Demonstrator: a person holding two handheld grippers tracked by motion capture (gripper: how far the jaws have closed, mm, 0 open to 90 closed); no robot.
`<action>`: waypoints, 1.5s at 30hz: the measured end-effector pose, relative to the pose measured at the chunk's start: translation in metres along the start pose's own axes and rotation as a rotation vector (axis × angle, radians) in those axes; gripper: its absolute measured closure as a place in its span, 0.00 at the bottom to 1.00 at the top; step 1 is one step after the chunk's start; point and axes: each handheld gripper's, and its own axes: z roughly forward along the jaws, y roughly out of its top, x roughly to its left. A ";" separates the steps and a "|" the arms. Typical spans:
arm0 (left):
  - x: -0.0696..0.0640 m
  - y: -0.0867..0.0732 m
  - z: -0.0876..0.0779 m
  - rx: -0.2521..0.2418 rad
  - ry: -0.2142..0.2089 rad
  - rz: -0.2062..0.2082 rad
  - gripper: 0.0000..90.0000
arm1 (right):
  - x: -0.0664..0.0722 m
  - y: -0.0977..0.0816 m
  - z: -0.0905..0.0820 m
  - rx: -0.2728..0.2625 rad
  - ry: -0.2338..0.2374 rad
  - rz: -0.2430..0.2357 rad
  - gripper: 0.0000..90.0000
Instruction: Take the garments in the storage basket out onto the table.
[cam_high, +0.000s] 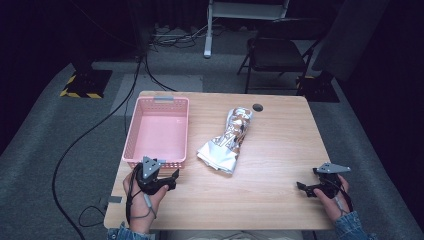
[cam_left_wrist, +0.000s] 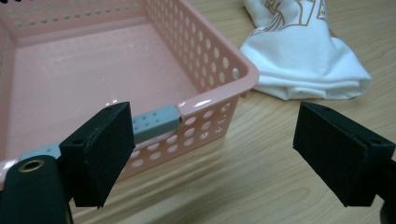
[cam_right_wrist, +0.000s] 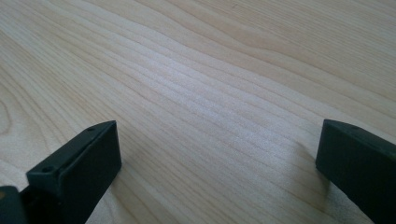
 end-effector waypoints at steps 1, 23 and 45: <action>0.001 -0.002 -0.001 0.003 0.002 -0.004 0.14 | 0.000 0.000 0.000 0.000 0.000 0.000 0.00; 0.021 -0.036 -0.005 0.076 0.055 -0.035 0.14 | 0.000 0.000 0.000 0.000 0.000 0.000 0.00; 0.040 -0.064 -0.004 0.169 0.107 -0.087 0.14 | 0.000 0.000 0.000 0.000 0.000 0.000 0.00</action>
